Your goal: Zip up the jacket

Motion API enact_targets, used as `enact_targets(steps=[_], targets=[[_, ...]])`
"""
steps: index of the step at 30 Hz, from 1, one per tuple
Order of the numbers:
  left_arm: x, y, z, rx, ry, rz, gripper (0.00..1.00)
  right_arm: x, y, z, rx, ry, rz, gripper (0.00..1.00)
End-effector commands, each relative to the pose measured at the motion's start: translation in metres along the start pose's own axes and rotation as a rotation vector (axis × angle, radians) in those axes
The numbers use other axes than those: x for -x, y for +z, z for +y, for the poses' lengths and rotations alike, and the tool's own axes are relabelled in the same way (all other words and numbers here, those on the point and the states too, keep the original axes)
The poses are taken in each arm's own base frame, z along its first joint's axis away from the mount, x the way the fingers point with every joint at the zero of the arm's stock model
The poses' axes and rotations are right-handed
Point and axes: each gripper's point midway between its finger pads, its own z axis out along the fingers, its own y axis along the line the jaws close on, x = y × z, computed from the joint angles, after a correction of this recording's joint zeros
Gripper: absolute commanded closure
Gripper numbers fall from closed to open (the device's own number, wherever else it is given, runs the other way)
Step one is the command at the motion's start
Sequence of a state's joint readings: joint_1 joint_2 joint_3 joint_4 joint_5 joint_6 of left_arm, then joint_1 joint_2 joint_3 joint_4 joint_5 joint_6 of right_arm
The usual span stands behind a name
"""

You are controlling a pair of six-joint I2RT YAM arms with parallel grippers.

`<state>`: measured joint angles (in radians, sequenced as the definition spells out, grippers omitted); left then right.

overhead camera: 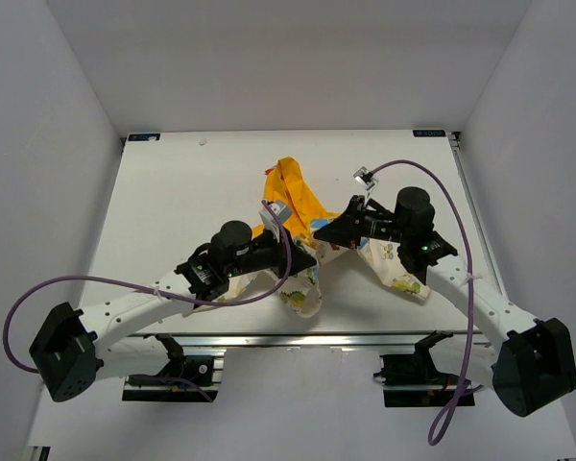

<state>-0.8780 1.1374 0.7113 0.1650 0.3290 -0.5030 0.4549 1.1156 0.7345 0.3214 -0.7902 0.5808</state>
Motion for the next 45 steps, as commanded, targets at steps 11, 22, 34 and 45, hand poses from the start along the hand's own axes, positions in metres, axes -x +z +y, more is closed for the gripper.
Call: enact_targets(steps=[11, 22, 34, 45], targets=[[-0.029, -0.013, 0.009, 0.133, -0.118, 0.127, 1.0, 0.041, -0.009, -0.001, -0.1, -0.088, -0.119, 0.82], [-0.015, -0.004, 0.001, 0.113, -0.187, 0.209, 1.0, -0.005, -0.022, -0.036, -0.28, 0.007, 0.034, 0.29], [0.031, 0.0, 0.01, 0.274, -0.285, 0.16, 1.0, -0.003, -0.091, -0.027, -0.687, -0.167, 0.077, 0.11], [0.034, 0.006, 0.035, 0.55, -0.454, 0.29, 1.0, -0.021, -0.069, -0.019, -0.913, -0.399, 0.118, 0.15]])
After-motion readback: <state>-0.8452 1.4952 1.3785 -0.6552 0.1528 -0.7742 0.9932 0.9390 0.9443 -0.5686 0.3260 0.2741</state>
